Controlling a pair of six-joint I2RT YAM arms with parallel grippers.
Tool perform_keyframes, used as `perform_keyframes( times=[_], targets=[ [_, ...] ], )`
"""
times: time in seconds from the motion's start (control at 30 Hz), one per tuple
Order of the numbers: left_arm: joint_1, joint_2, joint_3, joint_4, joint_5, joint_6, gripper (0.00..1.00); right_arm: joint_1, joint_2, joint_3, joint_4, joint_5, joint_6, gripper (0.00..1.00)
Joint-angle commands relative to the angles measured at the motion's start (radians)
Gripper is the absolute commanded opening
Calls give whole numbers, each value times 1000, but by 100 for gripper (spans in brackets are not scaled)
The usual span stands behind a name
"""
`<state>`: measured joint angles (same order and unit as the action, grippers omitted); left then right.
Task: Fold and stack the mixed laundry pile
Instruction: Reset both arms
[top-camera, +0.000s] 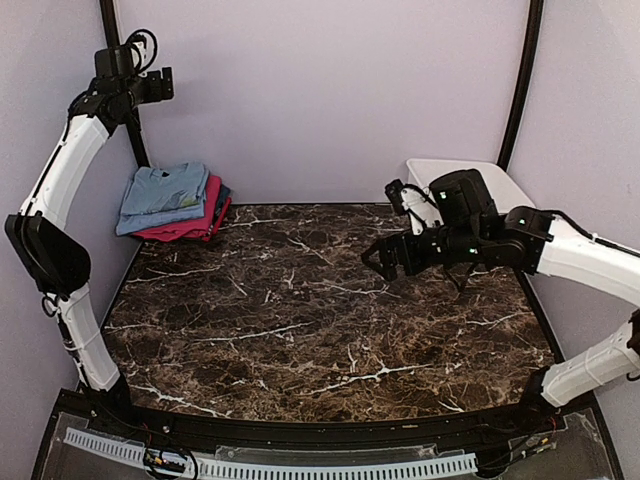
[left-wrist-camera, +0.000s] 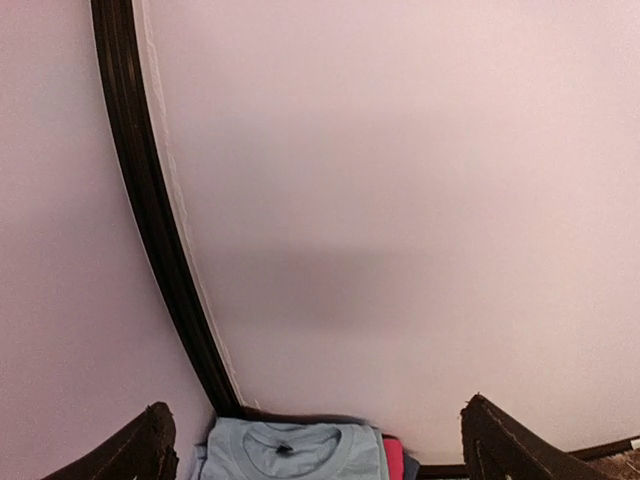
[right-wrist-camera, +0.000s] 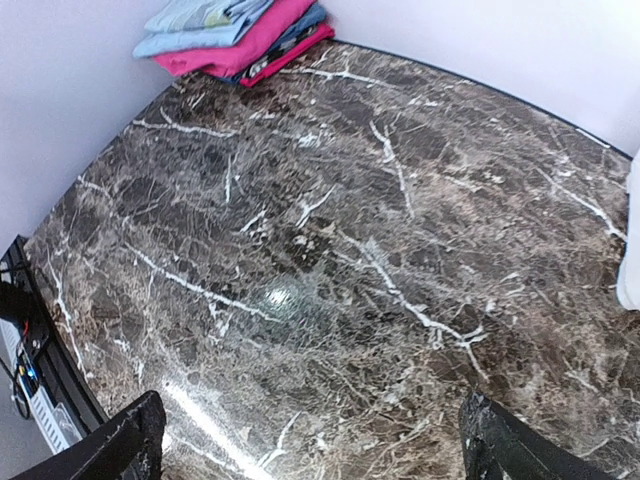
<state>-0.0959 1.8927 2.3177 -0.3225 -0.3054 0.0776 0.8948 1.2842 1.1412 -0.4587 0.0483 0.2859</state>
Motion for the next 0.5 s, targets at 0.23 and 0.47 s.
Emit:
perform_keyframes(
  times=[0.23,0.47],
  targets=[
    [-236,-380,-662,-206,176,-348,99,-224,-204,-93,-5,-43,-1,99],
    [-342,-518,-1159,7,198,-534,99,-278,-254,-275,87,-97,78,99]
  ],
)
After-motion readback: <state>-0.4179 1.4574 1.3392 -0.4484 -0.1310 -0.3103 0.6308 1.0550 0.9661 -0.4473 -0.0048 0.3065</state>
